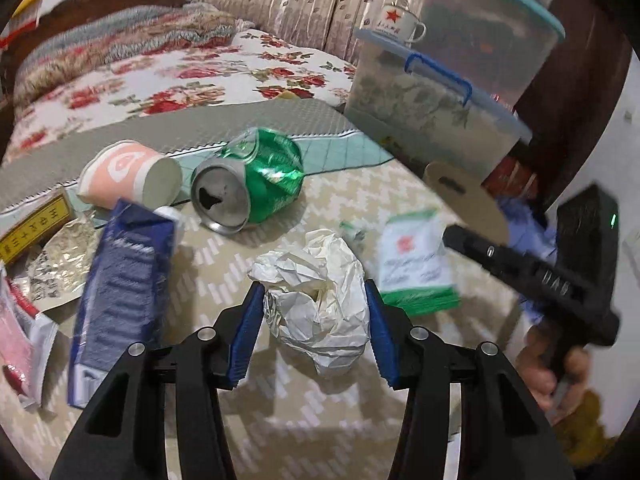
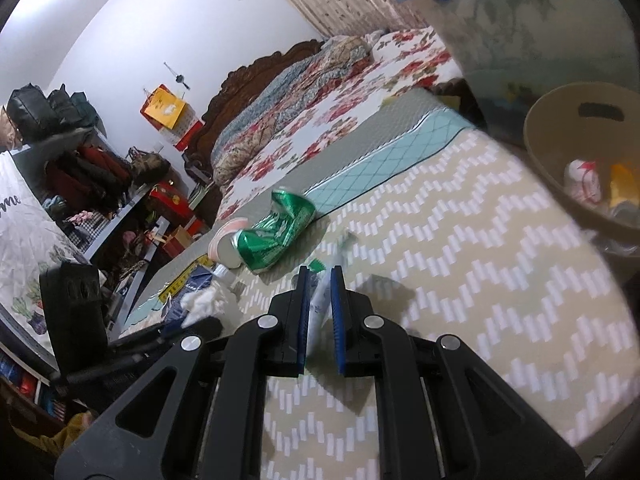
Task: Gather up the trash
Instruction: 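Close the left tool on the white tissue while the right tool regrips the green packet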
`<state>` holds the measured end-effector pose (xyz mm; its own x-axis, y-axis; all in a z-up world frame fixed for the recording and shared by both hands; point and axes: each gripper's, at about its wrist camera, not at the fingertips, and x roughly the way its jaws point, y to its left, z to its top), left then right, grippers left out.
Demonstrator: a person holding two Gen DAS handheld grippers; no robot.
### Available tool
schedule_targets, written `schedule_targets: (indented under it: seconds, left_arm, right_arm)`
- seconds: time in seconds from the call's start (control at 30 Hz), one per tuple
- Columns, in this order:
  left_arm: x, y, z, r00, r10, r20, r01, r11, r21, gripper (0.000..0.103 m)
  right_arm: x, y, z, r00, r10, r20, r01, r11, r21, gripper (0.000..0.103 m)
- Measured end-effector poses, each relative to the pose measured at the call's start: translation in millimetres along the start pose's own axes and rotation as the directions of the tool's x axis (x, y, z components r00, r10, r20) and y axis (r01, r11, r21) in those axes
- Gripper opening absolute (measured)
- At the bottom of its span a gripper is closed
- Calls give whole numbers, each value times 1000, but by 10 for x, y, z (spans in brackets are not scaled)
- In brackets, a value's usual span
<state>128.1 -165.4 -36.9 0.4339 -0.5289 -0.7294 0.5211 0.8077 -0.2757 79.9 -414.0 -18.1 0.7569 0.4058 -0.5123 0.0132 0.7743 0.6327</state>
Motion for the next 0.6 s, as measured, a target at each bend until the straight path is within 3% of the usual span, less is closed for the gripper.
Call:
schedule_targets:
  seconds: [0.1, 0.23, 0.37, 0.43, 0.47, 0.5, 0.53, 0.6]
  left_arm:
    - [2, -53, 101, 999, -49, 0, 49, 999, -17, 47]
    - [74, -186, 200, 998, -59, -7, 59, 998, -6, 47]
    - [213, -292, 209, 997, -56, -46, 57, 998, 4, 47]
    - [329, -331, 220, 995, -56, -80, 57, 998, 3, 47]
    - [364, -329, 212, 994, -63, -89, 63, 998, 0, 47]
    - [410, -328, 211, 992, -71, -101, 71, 997, -8, 47]
    - [443, -316, 205, 991, -79, -110, 78, 997, -17, 47]
    - [526, -272, 194, 986, -100, -132, 96, 995, -41, 47]
  right_arm:
    - [-86, -29, 38, 1000, -12, 24, 12, 1000, -7, 13]
    - [-157, -128, 83, 999, -36, 28, 36, 999, 4, 13]
    - [-58, -155, 53, 995, -68, -73, 67, 998, -22, 17]
    - [6, -134, 10, 989, -100, -112, 94, 994, -60, 32]
    - [23, -114, -15, 985, -122, -120, 113, 990, -83, 56]
    - [41, -100, -31, 982, -137, -126, 125, 987, -100, 71]
    - [42, -86, -50, 983, -135, -126, 121, 986, -112, 77]
    - [59, -55, -67, 983, -110, -148, 92, 988, -124, 72]
